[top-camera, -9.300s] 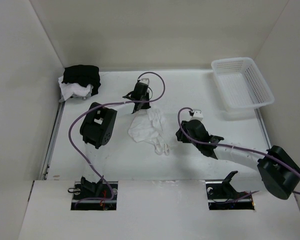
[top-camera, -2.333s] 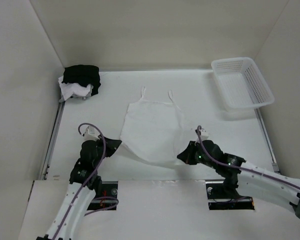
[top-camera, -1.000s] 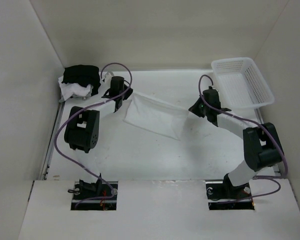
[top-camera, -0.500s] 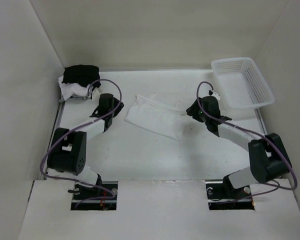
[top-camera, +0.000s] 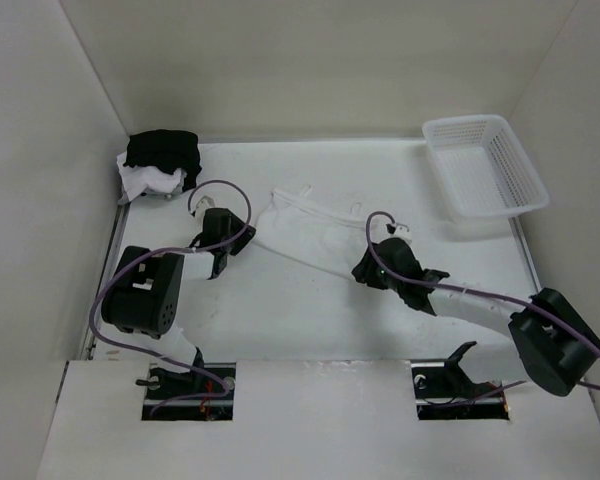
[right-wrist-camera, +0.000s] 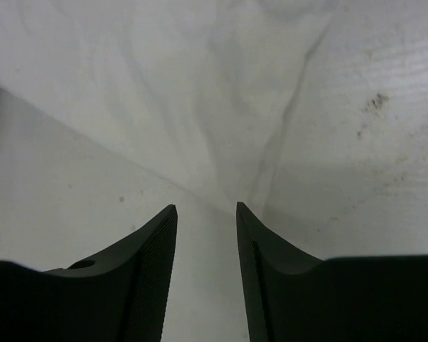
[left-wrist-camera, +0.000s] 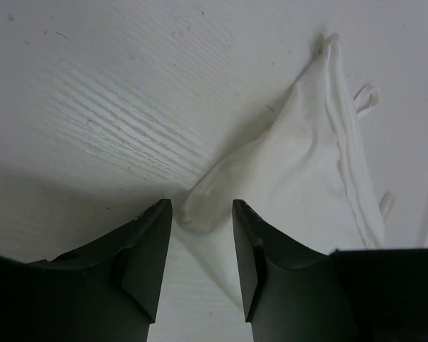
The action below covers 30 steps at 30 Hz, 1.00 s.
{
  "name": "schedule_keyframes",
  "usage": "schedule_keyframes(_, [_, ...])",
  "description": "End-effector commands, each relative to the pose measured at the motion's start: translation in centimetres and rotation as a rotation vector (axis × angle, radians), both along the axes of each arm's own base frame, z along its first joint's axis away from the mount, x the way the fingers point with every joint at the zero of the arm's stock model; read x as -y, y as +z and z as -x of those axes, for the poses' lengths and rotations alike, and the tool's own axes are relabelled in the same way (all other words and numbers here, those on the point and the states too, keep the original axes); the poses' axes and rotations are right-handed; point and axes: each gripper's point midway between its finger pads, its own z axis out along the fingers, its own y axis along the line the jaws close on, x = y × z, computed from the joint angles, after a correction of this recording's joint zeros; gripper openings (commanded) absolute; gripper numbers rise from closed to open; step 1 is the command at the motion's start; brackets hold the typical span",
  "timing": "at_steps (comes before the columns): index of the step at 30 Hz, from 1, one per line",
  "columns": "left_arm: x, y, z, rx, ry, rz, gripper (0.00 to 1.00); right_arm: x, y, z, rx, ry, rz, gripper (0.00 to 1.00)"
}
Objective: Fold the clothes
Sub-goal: Fold the tank top
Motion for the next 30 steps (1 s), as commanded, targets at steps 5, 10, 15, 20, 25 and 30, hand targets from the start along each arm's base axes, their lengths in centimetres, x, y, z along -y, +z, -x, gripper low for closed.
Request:
schedule_keyframes(5, [0.6,-1.1,0.5,-0.019,-0.048,-0.002,0.25,0.8,-2.8,0.8,-0.063,-0.065,0.033,0.46])
schedule_keyframes(10, [0.4,-1.1,0.5,-0.019,-0.037,-0.010,0.18,1.1,-3.4,0.8,-0.073,-0.089,0.041,0.46])
schedule_keyframes(15, [-0.7,-1.3,1.9,-0.046,0.000,-0.033,0.27,1.2,-3.6,0.9,-0.076,-0.089,0.040,0.46])
schedule_keyframes(20, [-1.1,-0.5,2.9,-0.020,-0.010,-0.080,0.35,1.0,-4.1,0.7,-0.089,-0.084,0.048,0.43])
schedule_keyframes(25, [0.3,-2.2,2.9,-0.073,-0.068,-0.079,0.26,1.0,-4.5,0.5,-0.099,-0.087,0.049,0.34])
schedule_keyframes(30, [-0.1,-2.4,2.7,-0.078,-0.050,-0.078,0.18,1.1,-4.6,0.7,-0.094,-0.093,0.034,0.32])
